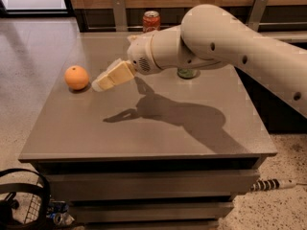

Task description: Pick orange

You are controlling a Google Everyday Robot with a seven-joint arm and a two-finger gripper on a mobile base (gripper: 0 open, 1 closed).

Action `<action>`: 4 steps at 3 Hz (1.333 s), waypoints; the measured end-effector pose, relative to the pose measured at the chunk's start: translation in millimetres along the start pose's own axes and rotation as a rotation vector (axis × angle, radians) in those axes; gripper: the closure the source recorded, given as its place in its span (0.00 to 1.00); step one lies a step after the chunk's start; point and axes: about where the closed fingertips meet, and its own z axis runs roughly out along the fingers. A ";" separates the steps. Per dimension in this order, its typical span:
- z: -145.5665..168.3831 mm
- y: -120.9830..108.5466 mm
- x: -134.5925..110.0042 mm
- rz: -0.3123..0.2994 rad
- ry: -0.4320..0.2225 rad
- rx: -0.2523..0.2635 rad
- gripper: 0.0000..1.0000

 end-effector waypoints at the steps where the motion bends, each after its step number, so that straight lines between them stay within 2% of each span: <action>1: 33.9 -0.1 4.7 0.002 -0.035 -0.017 0.00; 3: 86.3 4.4 0.0 -0.001 -0.147 -0.022 0.00; 4: 108.2 11.6 -3.2 -0.010 -0.169 -0.017 0.00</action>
Offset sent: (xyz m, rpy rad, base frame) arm 0.0355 0.0822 -0.0428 0.1577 -0.0615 0.0410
